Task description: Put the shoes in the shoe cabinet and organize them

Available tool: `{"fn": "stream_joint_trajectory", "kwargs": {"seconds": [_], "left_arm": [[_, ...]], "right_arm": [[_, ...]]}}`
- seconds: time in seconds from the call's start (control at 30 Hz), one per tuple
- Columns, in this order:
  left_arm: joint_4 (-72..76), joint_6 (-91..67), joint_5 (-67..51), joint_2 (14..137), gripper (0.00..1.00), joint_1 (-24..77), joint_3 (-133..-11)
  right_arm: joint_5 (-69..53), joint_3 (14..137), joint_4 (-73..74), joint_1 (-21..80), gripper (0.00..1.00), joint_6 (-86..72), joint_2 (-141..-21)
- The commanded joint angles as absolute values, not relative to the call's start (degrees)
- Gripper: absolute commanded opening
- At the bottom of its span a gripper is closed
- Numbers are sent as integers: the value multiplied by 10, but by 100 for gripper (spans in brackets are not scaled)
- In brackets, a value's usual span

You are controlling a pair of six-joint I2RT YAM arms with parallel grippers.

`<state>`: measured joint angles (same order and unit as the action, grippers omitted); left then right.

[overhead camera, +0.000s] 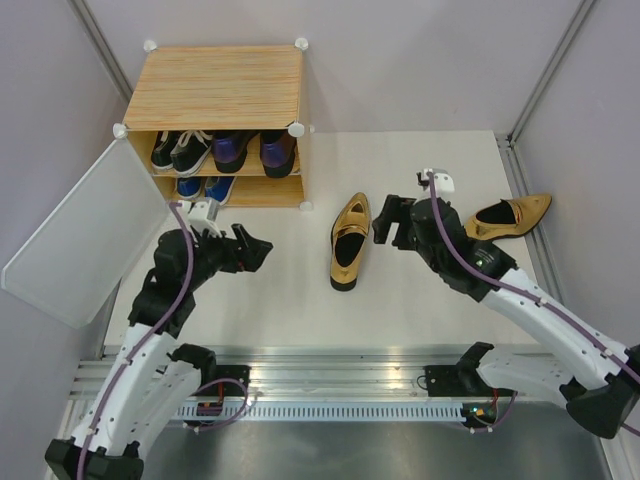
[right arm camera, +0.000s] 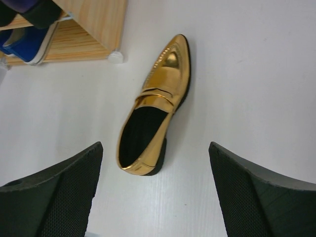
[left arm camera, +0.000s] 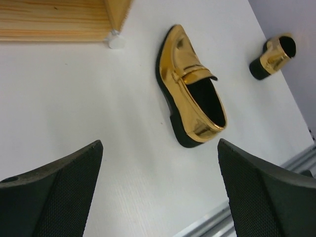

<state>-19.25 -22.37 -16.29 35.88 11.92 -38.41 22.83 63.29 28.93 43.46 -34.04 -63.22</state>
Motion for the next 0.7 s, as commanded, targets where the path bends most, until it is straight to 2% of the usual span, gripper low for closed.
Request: {"fn": "stream_joint_trajectory", "kwargs": {"seconds": [0.0,0.13,0.27,0.37,0.67], "left_arm": [[-178,-207,-147,379,100,191,-418],[-197,-233,-32,421,100,310,-436],[-190,-249,180,500,100,511,-446],[-178,-252,238,594,100,552,-465],[-36,-262,242,747,99,576,-470]], "right_arm": [[251,563,317,416,91,-330,-589],[250,512,308,398,96,-328,-549],[246,482,294,377,98,-321,-535],[225,468,291,363,98,-311,-531],[200,447,289,331,98,-289,-504]]}}
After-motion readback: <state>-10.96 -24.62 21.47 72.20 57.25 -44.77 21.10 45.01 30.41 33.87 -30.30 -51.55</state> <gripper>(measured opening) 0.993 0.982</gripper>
